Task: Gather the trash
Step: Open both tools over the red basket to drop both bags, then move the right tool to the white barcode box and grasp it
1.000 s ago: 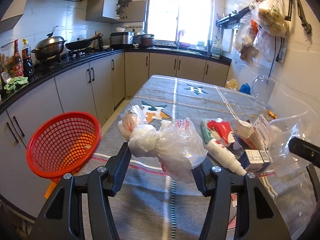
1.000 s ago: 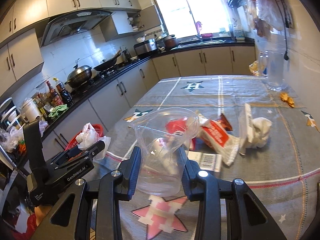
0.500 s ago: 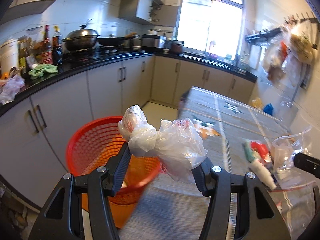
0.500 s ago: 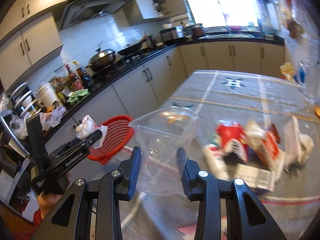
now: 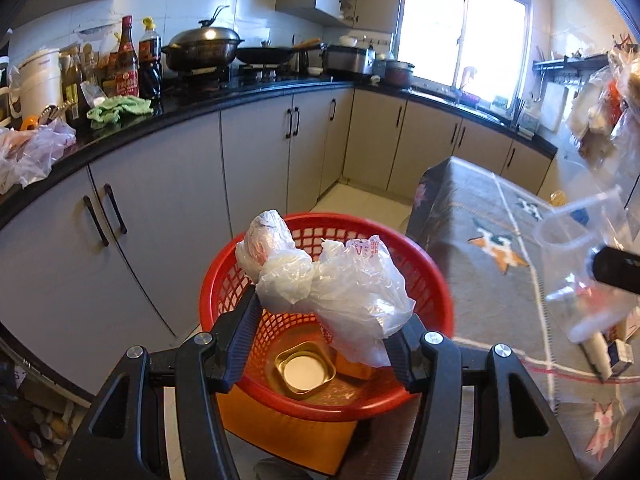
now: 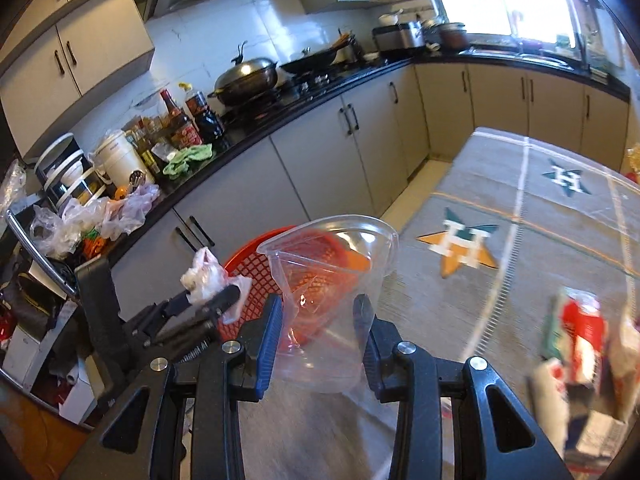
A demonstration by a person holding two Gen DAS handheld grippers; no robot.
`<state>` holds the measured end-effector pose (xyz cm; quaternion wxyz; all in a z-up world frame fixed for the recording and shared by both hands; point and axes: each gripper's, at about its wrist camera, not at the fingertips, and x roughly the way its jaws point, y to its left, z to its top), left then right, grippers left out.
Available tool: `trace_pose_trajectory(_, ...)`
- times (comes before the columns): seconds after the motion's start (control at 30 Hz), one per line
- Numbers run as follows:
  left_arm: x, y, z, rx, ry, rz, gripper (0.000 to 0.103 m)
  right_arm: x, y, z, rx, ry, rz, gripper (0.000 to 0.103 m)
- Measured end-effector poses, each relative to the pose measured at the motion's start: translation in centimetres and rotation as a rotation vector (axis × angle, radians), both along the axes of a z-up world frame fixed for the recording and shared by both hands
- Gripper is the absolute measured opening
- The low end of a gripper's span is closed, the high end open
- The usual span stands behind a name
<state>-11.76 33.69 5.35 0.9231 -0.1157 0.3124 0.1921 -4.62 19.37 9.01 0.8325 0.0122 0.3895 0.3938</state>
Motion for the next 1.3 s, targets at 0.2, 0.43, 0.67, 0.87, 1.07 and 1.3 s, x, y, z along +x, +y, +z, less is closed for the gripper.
trace_pose_trajectory(0.2,0.4,1.6,-1.3,-0.013,0.026,0.011,0.057,2.1,4.9,-2.1,-0.036,0.044,0.033,0.041)
trace_pose_trajectory(0.43,0.3,2.9,-1.8,-0.038,0.027,0.026,0.060,3.5,8.2,-3.4,-0.048,0.078,0.041,0.048)
trace_pose_trajectory(0.67,-0.2,2.9,-1.2,-0.053,0.007,0.032,0.067,3.4,7.7,-2.3,-0.017,0.064,0.018,0.059)
trace_pose_trajectory(0.87,-0.9,1.0,0.0,-0.038,-0.016,0.000,0.070,1.7,4.1,-1.2,0.009,0.028,-0.006,0.059)
trace_pose_trajectory(1.07,-1.0,-2.6,1.1,-0.034,-0.034,-0.068,0.071,-0.3,-0.8,-1.0,0.020,0.010,-0.039,0.059)
trace_pose_trajectory(1.3,0.2,-8.5,1.3,-0.018,-0.008,-0.186,0.071,-2.0,-8.4,-1.3,0.047,0.012,-0.120,0.059)
